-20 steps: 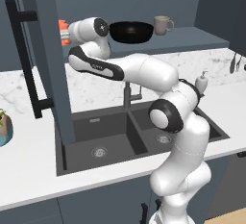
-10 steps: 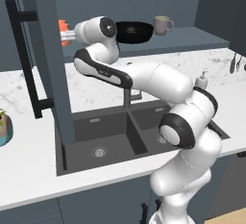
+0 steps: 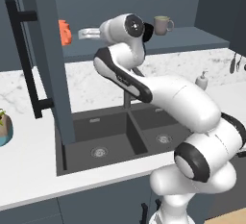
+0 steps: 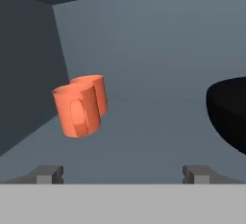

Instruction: Gather all objects into one cabinet and sort the glasses and bowls to opposite sides.

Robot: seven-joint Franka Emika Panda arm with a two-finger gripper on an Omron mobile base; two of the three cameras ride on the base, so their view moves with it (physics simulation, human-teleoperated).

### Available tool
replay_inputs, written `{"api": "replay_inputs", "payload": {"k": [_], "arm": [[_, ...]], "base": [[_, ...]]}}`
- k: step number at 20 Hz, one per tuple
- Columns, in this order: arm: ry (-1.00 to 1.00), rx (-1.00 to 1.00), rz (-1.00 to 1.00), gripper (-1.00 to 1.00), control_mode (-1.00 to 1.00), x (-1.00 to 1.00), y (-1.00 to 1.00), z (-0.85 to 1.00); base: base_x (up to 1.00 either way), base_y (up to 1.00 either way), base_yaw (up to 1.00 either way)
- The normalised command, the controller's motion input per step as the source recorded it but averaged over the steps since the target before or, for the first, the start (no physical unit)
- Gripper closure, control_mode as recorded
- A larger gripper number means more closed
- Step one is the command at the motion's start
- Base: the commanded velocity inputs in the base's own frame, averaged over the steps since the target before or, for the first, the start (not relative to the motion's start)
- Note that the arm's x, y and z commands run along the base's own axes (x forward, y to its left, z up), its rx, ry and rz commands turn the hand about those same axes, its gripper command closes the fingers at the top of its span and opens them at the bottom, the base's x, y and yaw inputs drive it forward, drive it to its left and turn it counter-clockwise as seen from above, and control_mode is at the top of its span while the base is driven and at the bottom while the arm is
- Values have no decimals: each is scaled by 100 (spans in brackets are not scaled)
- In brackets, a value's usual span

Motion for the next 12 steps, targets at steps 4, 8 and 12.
{"api": "replay_inputs", "payload": {"k": [4, 8, 12], "arm": [[8, 1, -15, -100, -100, -31, -100, 14], [8, 0, -9, -100, -100, -15, -100, 4], [9, 0, -1, -100, -100, 0, -95, 4]], "base": [[0, 0, 0], [0, 0, 0], [0, 0, 0]]}}
